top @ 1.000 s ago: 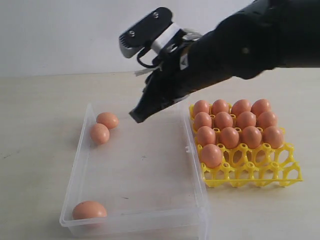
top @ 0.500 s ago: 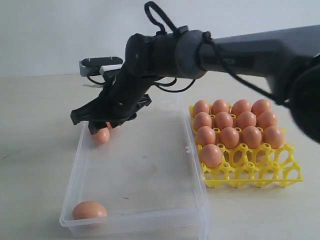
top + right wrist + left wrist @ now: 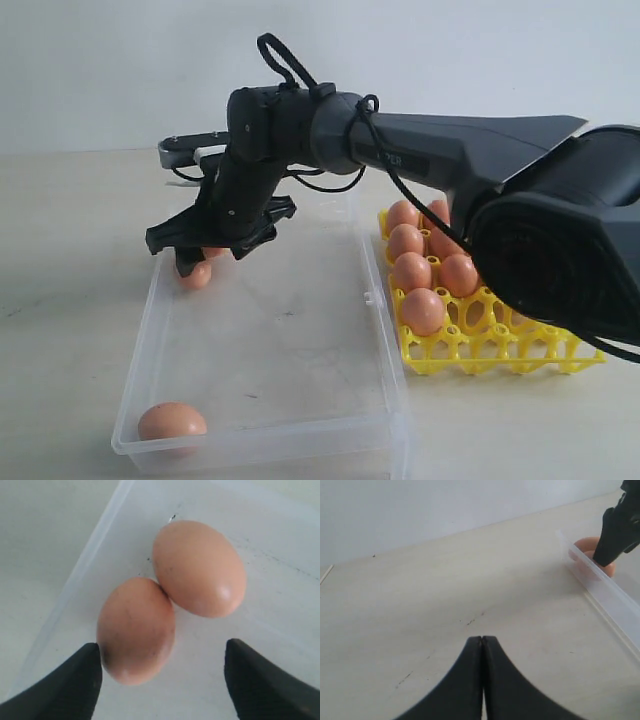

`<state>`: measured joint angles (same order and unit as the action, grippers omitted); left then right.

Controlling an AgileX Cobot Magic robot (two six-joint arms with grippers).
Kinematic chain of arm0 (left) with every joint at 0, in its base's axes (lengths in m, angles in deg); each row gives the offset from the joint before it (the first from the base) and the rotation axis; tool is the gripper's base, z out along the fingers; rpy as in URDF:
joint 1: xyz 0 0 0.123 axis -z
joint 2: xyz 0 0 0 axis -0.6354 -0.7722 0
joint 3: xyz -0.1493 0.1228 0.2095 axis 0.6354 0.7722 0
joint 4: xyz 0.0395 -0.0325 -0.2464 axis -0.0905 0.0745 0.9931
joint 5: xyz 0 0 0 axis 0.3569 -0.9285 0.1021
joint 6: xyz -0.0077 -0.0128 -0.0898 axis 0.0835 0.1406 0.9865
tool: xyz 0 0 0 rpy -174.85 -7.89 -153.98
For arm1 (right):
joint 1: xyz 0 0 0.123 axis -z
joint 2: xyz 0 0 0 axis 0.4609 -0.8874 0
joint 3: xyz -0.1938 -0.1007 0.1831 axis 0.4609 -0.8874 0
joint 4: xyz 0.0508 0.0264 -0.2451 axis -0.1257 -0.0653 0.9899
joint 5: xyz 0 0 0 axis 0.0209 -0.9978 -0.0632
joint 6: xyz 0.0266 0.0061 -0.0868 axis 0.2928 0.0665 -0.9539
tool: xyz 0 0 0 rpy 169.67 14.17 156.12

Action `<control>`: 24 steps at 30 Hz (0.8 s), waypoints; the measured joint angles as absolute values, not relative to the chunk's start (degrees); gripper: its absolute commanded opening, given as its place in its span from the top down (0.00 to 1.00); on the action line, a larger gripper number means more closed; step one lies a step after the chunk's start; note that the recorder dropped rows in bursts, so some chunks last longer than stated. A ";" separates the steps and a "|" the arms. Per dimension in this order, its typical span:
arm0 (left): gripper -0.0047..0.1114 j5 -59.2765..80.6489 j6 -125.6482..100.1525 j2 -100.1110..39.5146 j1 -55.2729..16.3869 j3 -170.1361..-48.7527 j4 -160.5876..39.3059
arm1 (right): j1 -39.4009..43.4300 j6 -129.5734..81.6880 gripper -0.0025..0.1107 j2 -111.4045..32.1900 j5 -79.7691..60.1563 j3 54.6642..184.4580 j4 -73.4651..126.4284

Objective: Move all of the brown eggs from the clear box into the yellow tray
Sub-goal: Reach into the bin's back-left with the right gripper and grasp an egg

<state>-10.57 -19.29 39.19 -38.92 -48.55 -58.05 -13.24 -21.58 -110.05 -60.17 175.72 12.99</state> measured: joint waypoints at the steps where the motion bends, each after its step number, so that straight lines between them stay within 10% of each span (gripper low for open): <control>1: 0.96 -10.57 -19.29 39.19 -38.92 -48.55 -58.05 | -13.13 -21.58 0.42 -110.41 -60.17 175.86 12.11; 6: 0.96 -10.57 -19.29 39.19 -38.92 -48.55 -58.05 | -13.13 -22.16 0.49 -112.75 -59.01 177.56 8.49; 13: 0.96 -10.57 -19.29 39.19 -38.92 -48.55 -58.05 | -13.01 -23.94 0.98 -113.01 -58.14 177.70 6.77; 24: 0.96 -10.57 -19.29 39.19 -38.92 -48.55 -58.05 | -12.90 -23.25 0.98 -108.15 -59.20 173.29 18.53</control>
<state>-10.57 -19.29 39.19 -38.92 -48.55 -58.05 -12.90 -23.25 -108.15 -59.20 173.29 18.53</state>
